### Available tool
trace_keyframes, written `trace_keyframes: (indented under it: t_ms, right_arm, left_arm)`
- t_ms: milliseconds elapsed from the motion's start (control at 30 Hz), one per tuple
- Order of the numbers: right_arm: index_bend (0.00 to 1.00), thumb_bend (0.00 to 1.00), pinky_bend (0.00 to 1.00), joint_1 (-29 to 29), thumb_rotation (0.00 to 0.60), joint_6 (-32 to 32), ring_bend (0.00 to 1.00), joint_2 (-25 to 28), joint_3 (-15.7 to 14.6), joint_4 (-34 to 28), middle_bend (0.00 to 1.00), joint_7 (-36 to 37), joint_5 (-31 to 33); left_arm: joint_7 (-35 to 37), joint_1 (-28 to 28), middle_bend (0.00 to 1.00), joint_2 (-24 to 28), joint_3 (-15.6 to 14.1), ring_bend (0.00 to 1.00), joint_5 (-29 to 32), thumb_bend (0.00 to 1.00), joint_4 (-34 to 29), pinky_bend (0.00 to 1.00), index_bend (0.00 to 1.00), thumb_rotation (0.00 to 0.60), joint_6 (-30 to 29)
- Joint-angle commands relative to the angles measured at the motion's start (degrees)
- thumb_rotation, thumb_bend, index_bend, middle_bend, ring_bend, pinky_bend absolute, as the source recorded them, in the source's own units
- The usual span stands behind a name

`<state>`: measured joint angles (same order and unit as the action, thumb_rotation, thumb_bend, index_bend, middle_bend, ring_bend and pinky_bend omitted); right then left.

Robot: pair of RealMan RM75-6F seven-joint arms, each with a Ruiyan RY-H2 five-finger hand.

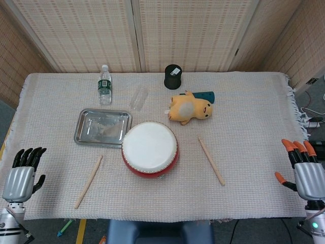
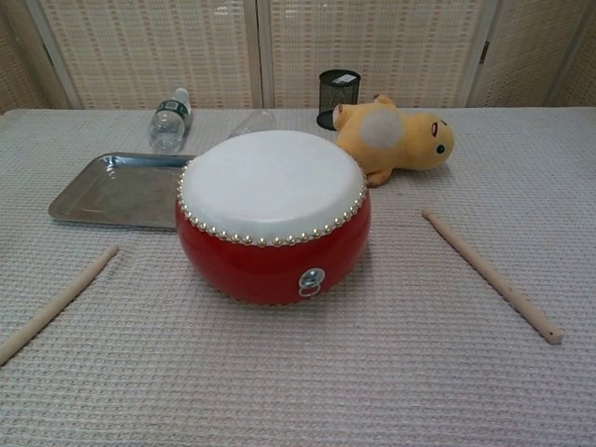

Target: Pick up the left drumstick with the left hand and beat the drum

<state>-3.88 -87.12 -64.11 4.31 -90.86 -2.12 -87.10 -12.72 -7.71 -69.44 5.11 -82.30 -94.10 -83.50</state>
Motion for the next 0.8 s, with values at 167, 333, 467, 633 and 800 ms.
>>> trace_keyframes:
  t_ms: [167,333,467,633,800]
  right_arm:
    - [0.00,0.21,0.00,-0.21,0.600,0.42,0.00,-0.27,-0.37,0.75,0.12,1.01,-0.61]
    - [0.00,0.21,0.00,-0.10,0.600,0.22,0.00,-0.27,-0.46,1.11,0.12,1.51,-0.74]
    - [0.00,0.21,0.00,0.10,0.600,0.00,0.00,-0.18,-0.54,1.23,0.12,1.81,-0.75]
    - [0.00,0.21,0.00,0.27,0.600,-0.10,0.00,-0.15,-0.63,1.49,0.12,2.35,-0.71]
    - [0.00,0.21,0.00,0.34,0.600,-0.19,0.00,-0.01,-0.64,1.66,0.12,2.84,-0.76]
  left_arm:
    - [1.98,-2.94,0.12,-0.71,-2.21,0.08,-2.63,0.31,-0.36,0.05,0.14,0.600,5.55]
    - [1.50,-5.00,0.10,-2.65,-3.35,0.07,-2.75,0.31,-0.12,0.05,0.10,0.600,9.75]
    - [0.73,-6.37,0.06,-3.96,-4.20,0.03,-2.02,0.31,-0.57,0.04,0.04,0.600,13.05]
    - [-1.90,-7.57,0.00,-6.12,-4.72,0.00,-0.26,0.28,-1.18,0.02,0.00,0.600,15.82]
    - [-4.12,-8.38,0.00,-8.05,-5.65,0.00,0.27,0.28,-1.11,0.01,0.00,0.600,17.48]
